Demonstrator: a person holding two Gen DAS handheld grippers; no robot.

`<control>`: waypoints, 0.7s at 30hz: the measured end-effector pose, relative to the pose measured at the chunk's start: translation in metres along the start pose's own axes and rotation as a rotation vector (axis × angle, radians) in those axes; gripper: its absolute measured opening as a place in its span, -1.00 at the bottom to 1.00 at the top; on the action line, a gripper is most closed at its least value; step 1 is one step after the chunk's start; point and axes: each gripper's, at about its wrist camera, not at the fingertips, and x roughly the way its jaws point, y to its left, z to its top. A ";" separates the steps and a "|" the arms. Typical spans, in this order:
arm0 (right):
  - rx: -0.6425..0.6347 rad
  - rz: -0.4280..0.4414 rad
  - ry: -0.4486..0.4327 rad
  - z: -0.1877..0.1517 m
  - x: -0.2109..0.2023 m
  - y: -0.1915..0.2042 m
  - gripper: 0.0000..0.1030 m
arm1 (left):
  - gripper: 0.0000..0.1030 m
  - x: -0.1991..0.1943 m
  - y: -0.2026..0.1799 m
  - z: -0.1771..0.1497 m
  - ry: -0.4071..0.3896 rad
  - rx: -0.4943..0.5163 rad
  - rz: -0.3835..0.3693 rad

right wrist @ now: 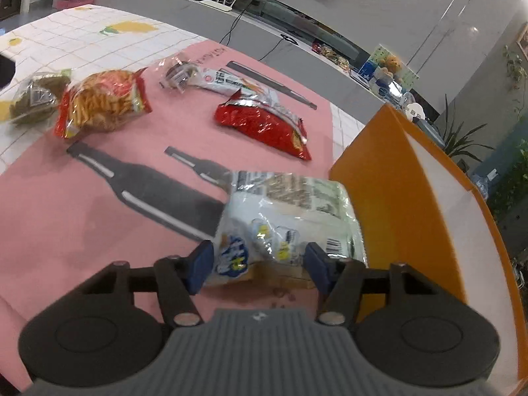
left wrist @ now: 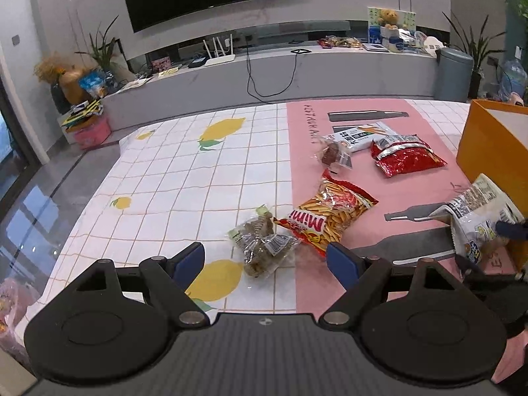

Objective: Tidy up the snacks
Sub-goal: 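Lift the white-and-blue snack bag off the runner with the right gripper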

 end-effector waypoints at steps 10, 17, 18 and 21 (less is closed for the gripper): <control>0.136 0.243 -0.040 -0.002 -0.018 -0.018 -0.40 | 0.90 0.003 0.006 -0.001 0.022 -0.030 -0.003; 0.131 0.421 -0.096 -0.009 -0.033 -0.005 -0.22 | 0.90 0.002 0.005 -0.003 0.029 -0.033 -0.011; 0.132 0.425 -0.110 -0.010 -0.034 -0.004 -0.07 | 0.90 0.003 0.005 -0.003 0.032 -0.034 -0.010; 0.173 0.415 -0.152 -0.012 -0.036 -0.007 0.60 | 0.90 0.005 0.007 -0.003 0.046 -0.049 -0.012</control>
